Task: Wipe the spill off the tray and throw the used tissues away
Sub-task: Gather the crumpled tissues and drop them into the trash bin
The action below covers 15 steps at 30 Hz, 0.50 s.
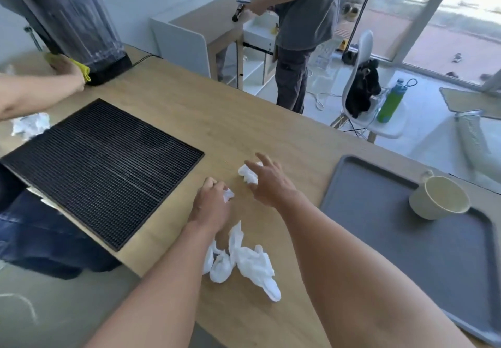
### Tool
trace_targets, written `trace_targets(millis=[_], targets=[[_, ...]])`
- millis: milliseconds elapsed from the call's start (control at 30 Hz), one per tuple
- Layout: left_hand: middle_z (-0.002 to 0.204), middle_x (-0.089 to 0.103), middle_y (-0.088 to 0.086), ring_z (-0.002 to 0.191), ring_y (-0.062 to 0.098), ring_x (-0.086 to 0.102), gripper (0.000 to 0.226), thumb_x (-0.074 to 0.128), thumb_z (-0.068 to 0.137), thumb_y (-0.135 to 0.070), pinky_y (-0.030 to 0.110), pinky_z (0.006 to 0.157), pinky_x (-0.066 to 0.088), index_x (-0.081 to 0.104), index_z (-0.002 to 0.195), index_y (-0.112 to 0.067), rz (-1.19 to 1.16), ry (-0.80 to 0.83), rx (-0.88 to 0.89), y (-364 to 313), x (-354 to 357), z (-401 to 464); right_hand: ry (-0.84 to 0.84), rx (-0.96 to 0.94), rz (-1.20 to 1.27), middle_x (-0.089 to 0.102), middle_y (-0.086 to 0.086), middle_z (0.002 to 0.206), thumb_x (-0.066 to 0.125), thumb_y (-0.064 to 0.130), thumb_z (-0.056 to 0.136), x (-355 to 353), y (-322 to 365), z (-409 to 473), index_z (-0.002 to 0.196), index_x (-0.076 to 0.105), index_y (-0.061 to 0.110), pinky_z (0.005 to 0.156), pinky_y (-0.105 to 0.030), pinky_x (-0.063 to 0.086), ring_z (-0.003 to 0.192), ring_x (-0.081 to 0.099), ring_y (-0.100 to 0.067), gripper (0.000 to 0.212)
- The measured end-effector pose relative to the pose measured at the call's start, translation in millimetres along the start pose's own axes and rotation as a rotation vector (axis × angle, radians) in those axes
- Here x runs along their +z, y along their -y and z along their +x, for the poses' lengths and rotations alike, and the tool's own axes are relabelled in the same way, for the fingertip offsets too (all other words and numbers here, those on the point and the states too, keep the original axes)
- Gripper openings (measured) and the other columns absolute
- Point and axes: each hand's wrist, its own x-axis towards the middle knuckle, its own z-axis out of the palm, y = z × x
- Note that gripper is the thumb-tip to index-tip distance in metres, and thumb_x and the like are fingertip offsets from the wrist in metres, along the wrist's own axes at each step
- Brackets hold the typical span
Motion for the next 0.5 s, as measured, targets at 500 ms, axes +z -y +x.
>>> trace_targets(millis=[500], targets=[[0.106,0.060,0.007,0.097,0.026,0.058,0.030,0.051,0.085,-0.008,0.031,0.078,0.048,0.071,0.104,-0.019,0.017,0.107,0.250,-49,-2,-1,-0.233,0.184,0.098,0.060,-0.014,0.099,0.053,0.008,0.090,-17,-19,-55,0.097,0.067,0.004,0.069,-0.037,0.052,0.085,0.061,-0.035,0.015]])
